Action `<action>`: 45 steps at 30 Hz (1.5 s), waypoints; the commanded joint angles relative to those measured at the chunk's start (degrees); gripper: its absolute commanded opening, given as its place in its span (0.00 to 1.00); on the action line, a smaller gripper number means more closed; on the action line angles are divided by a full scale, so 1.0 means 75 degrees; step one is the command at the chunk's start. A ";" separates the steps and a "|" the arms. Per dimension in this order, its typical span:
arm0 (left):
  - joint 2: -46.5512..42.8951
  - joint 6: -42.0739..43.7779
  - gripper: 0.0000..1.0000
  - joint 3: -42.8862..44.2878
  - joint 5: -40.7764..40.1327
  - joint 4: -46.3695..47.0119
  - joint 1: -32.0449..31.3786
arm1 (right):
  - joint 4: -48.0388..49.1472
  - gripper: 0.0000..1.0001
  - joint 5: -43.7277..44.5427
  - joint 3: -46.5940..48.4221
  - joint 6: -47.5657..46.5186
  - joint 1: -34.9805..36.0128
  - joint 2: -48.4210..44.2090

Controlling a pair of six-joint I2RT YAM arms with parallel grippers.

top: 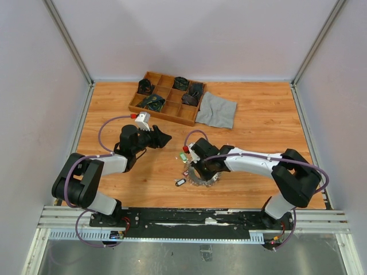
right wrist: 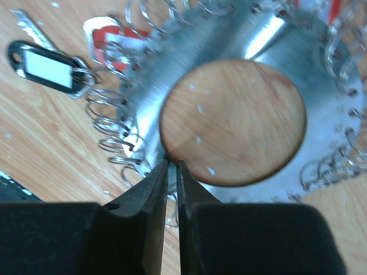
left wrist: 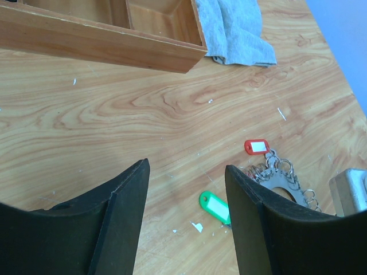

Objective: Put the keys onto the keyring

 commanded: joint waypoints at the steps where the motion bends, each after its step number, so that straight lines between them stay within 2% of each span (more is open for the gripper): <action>1: 0.0063 0.0086 0.60 0.0091 0.0047 0.0035 0.0069 | -0.0958 0.12 0.1518 -0.0397 0.0541 -0.0097 -0.0289; 5: 0.0057 0.0092 0.60 0.0089 0.0044 0.0023 0.0068 | -0.0729 0.18 0.2009 -0.0482 0.1001 -0.0396 -0.0778; 9: 0.0067 0.0098 0.60 0.0095 0.0049 0.0023 0.0062 | 0.0279 0.42 0.1261 -0.0444 0.0997 -0.0431 -0.1073; 10: 0.0068 0.0094 0.60 0.0095 0.0046 0.0023 0.0071 | 0.0535 0.45 0.1067 -0.0384 0.1086 -0.0429 -0.1019; 14: 0.0052 0.0098 0.60 0.0090 0.0037 0.0023 0.0068 | 0.1269 0.52 0.0550 -0.0042 0.1431 -0.0413 -0.0544; 16: 0.0055 0.0095 0.60 0.0084 0.0042 0.0023 0.0068 | 0.1532 0.54 0.0569 0.0078 0.1669 -0.0413 -0.0413; 18: 0.0060 0.0076 0.60 0.0084 0.0069 0.0043 0.0068 | 0.1842 0.59 0.0604 0.0127 0.1913 -0.0419 -0.0369; 27: 0.0116 0.0116 0.60 0.0120 0.0085 -0.0012 0.0068 | 0.1378 0.79 0.0068 0.1169 0.2074 -0.0379 0.0920; 31: 0.0122 0.0110 0.60 0.0119 0.0092 0.0005 0.0068 | 0.1021 0.79 0.0286 0.1334 0.1777 -0.0175 0.1147; 35: 0.0110 0.0110 0.60 0.0097 0.0093 0.0017 0.0068 | 0.0618 0.72 0.0394 0.1439 0.1297 -0.0032 0.1244; 43: 0.0072 0.0129 0.60 0.0096 0.0058 -0.0020 0.0068 | 0.0162 0.44 0.0105 0.0993 -0.0218 0.0229 0.1155; 45: 0.0074 0.0133 0.60 0.0095 0.0058 -0.0024 0.0071 | 0.0157 0.40 -0.0010 0.0717 -0.0515 0.0237 0.1008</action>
